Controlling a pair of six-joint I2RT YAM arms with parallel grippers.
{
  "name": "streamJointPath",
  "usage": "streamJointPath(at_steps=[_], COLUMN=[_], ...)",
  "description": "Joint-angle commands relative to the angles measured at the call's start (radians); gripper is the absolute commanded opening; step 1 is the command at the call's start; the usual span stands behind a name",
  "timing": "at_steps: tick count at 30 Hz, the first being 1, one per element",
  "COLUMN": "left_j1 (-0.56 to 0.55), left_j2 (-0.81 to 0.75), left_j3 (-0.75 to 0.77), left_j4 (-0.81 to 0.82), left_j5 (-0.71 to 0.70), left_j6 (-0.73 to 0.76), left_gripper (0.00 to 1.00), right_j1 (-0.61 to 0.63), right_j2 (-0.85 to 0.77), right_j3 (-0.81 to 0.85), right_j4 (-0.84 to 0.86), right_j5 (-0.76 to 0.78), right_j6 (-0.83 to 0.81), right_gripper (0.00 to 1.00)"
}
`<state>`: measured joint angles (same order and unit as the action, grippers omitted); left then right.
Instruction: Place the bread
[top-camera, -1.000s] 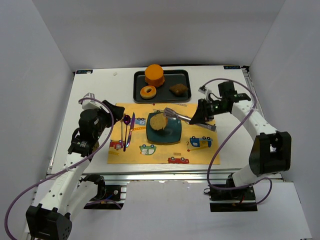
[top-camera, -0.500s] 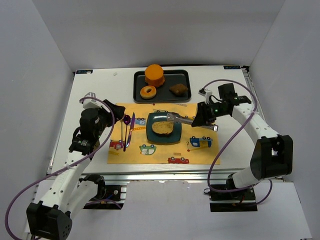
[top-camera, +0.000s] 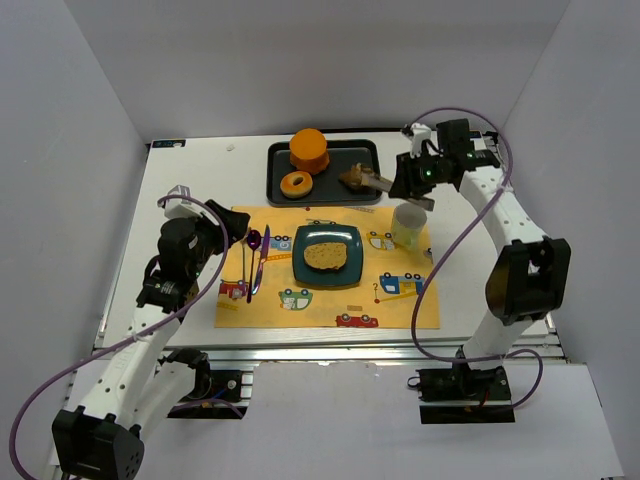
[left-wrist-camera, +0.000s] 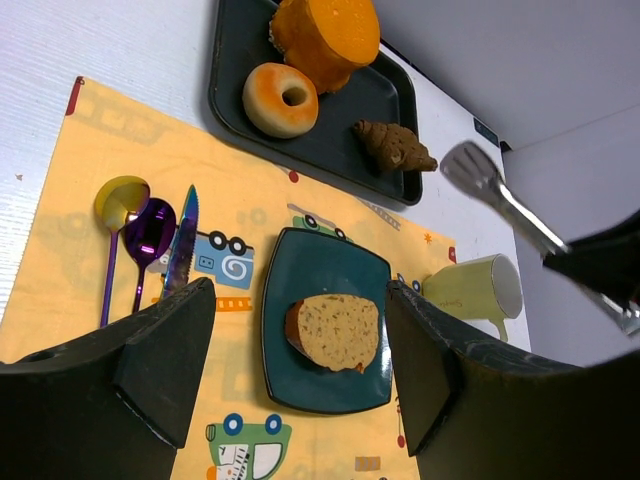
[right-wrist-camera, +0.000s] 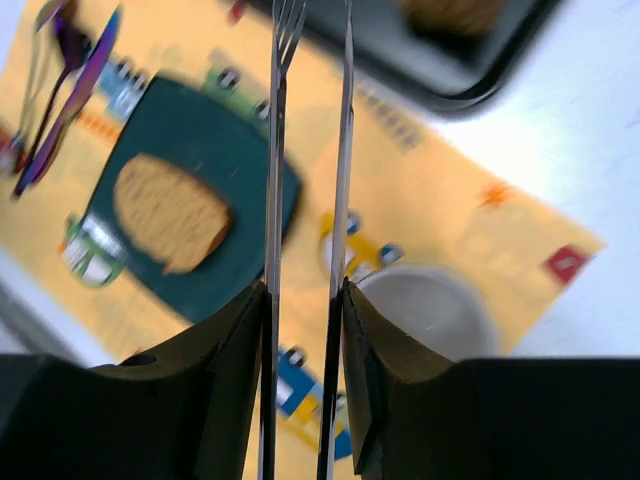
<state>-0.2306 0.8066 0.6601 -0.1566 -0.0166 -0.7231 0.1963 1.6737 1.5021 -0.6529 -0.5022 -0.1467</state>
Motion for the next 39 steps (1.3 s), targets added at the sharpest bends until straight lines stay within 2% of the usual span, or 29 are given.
streamJointPath(at_steps=[1, 8, 24, 30, 34, 39], left_j1=[0.004, 0.004, 0.004, 0.004, 0.004, 0.004], left_j2=[-0.027, -0.041, -0.012, -0.015, -0.012, 0.002], left_j3=[-0.008, -0.036, -0.033, -0.031, -0.027, -0.017], left_j4=[-0.004, 0.014, 0.029, 0.022, 0.023, 0.022], left_j5=[-0.005, -0.008, 0.0, -0.003, -0.003, -0.002], left_j6=[0.007, -0.004, -0.001, 0.001, 0.001, 0.004], left_gripper=[0.78, 0.78, 0.78, 0.78, 0.78, 0.78], right_j1=[-0.026, -0.058, -0.135, -0.15, -0.156, -0.166], right_j2=[0.063, 0.127, 0.242, 0.279, 0.291, 0.287], right_j3=[0.151, 0.193, 0.205, 0.208, 0.208, 0.204], right_j4=[0.021, 0.013, 0.009, 0.015, 0.032, 0.053], right_j5=[0.117, 0.136, -0.045, -0.124, -0.139, -0.139], right_j6=[0.029, 0.071, 0.197, 0.24, 0.263, 0.263], right_gripper=[0.4, 0.42, 0.48, 0.47, 0.42, 0.22])
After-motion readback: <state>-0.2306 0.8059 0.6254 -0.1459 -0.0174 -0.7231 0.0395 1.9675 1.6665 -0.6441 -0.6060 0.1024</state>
